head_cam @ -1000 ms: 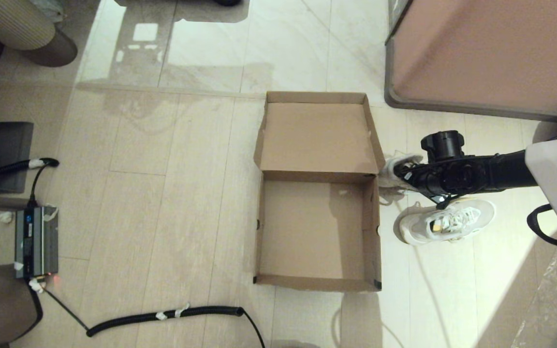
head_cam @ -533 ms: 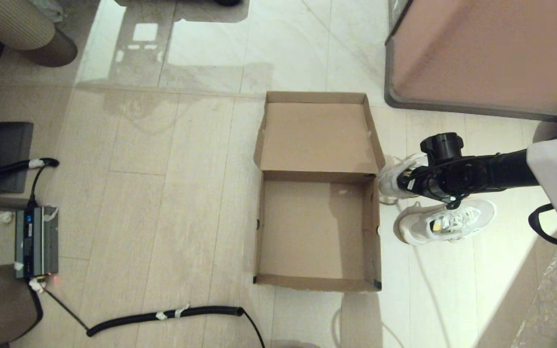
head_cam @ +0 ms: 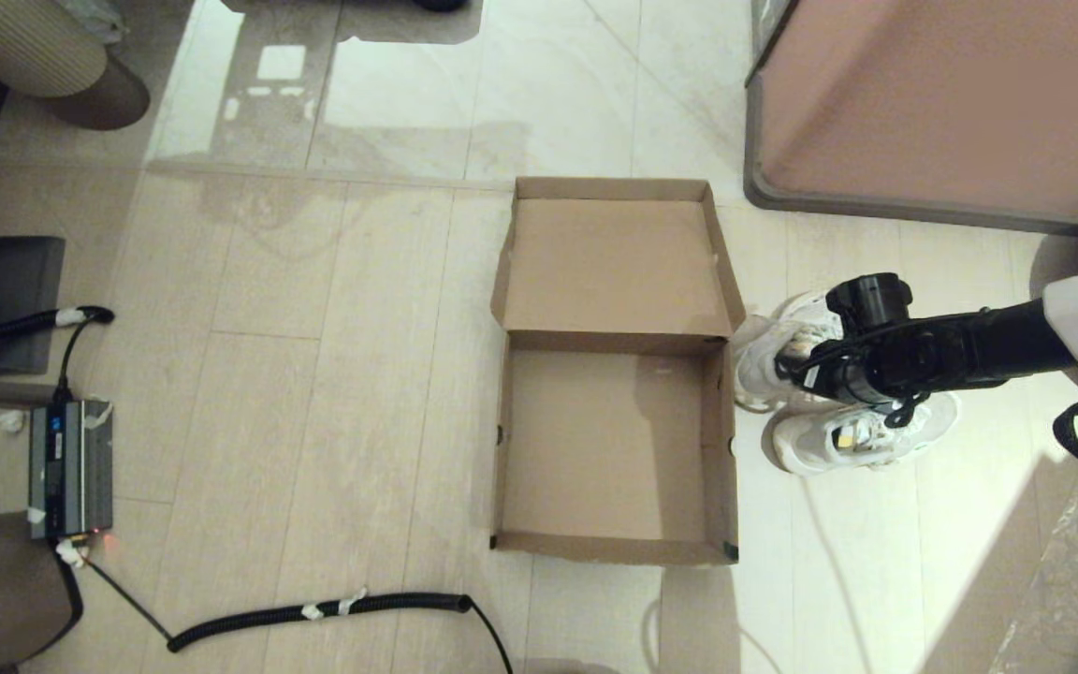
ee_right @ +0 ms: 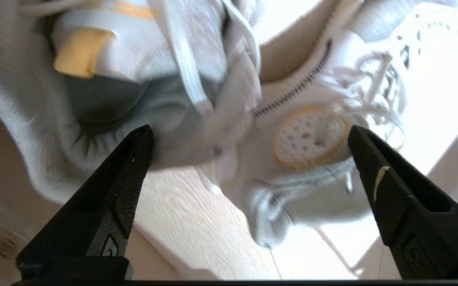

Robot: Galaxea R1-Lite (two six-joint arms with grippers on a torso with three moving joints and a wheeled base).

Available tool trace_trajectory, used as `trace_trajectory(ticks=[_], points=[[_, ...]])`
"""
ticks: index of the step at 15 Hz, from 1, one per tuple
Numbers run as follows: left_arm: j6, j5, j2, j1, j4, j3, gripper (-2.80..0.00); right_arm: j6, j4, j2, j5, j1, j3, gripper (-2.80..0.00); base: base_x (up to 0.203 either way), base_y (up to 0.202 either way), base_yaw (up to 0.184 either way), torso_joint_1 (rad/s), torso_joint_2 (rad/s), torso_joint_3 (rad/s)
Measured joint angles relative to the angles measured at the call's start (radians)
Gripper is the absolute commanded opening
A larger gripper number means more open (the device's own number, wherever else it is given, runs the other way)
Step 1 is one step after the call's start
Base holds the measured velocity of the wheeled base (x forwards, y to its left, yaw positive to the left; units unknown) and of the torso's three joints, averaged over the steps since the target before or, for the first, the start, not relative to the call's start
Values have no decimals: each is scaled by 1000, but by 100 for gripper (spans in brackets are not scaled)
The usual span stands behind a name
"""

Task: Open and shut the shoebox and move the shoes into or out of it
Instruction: Put the shoes into the shoe box

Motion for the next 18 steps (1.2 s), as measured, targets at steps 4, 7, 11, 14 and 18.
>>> trace_trajectory(ticks=[4,7,11,14,18], points=[[0,0,0,0,0,0,-280,6,-109,-28,-14,-1,127,0,0,0,0,0,0,0],[0,0,0,0,0,0,-280,86,-110,-35,-14,2,169,0,0,0,0,0,0,0],[0,0,0,0,0,0,-280,98,-105,-56,-15,4,187,0,0,0,0,0,0,0],[0,0,0,0,0,0,-280,121,-109,-56,-9,14,200,0,0,0,0,0,0,0],[0,0,0,0,0,0,-280,241,-121,-18,21,36,203,0,0,0,0,0,0,0]])
